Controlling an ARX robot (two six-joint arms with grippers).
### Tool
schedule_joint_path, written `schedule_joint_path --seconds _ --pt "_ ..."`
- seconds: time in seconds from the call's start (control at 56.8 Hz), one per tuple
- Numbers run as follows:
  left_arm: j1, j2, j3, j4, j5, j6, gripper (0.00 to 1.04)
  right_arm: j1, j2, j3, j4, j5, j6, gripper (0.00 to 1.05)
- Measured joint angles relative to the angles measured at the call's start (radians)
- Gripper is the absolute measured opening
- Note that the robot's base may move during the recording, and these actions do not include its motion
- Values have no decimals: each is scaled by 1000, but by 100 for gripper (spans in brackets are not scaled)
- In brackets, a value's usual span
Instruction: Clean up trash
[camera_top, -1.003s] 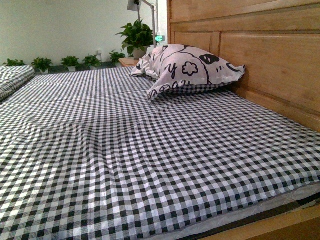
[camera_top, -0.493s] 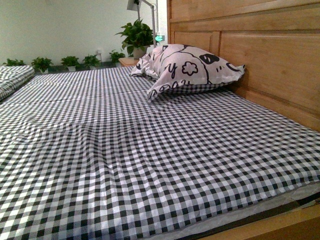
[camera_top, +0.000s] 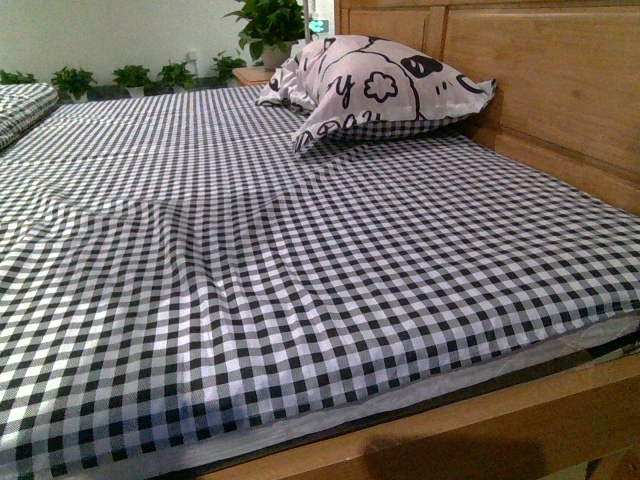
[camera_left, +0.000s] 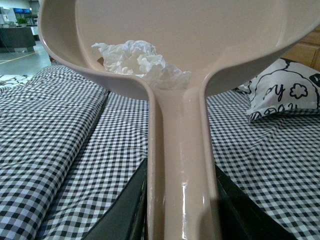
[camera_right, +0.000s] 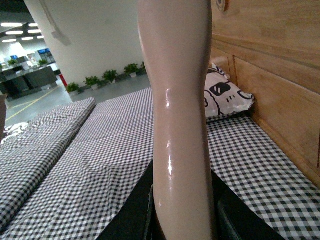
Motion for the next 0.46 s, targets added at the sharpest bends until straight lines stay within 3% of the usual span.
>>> schedule_joint_path --seconds 0.458 --pt "0 0 0 0 0 0 28 0 0 0 0 0 0 20"
